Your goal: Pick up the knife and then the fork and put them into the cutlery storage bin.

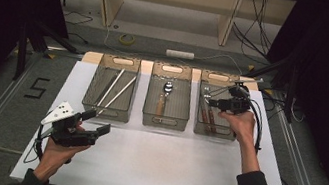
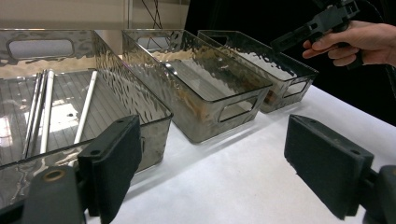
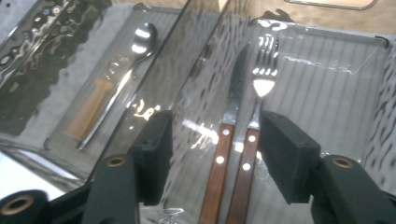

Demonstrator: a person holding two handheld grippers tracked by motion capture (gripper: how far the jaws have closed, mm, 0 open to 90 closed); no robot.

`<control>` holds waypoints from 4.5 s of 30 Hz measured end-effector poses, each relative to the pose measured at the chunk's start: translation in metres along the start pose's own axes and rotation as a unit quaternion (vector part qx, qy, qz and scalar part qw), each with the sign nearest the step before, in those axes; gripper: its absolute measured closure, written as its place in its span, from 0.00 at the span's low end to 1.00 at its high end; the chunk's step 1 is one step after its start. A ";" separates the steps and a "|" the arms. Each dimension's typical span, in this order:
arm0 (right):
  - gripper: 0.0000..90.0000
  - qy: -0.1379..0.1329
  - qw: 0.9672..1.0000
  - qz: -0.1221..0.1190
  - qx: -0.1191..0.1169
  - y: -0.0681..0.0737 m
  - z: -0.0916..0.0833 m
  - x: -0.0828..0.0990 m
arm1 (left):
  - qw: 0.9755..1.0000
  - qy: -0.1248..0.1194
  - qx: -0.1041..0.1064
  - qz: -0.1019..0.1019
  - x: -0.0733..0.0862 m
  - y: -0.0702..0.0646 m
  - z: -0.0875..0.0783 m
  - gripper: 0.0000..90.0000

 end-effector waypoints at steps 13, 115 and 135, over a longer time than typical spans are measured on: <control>0.41 -0.038 0.999 -0.025 -0.021 0.026 -0.017 0.005 | 1.000 0.002 0.005 -0.002 0.001 -0.001 0.000 0.21; 0.27 -0.176 0.968 -0.112 -0.140 0.101 -0.067 0.124 | 0.999 0.021 0.036 0.001 0.007 -0.018 0.001 0.19; 0.27 -0.169 0.972 -0.108 -0.124 0.094 -0.070 0.144 | 0.999 0.027 0.041 0.002 0.009 -0.020 0.001 0.19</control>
Point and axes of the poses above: each handheld gripper's, and its own axes: z roughly forward along the jaws, x roughly out of its underside, y roughly to its left, the point moved 9 cm from there along z, roughly forward along the jaws, and after that the axes turned 3 degrees about -x, right-handed, at the moved point
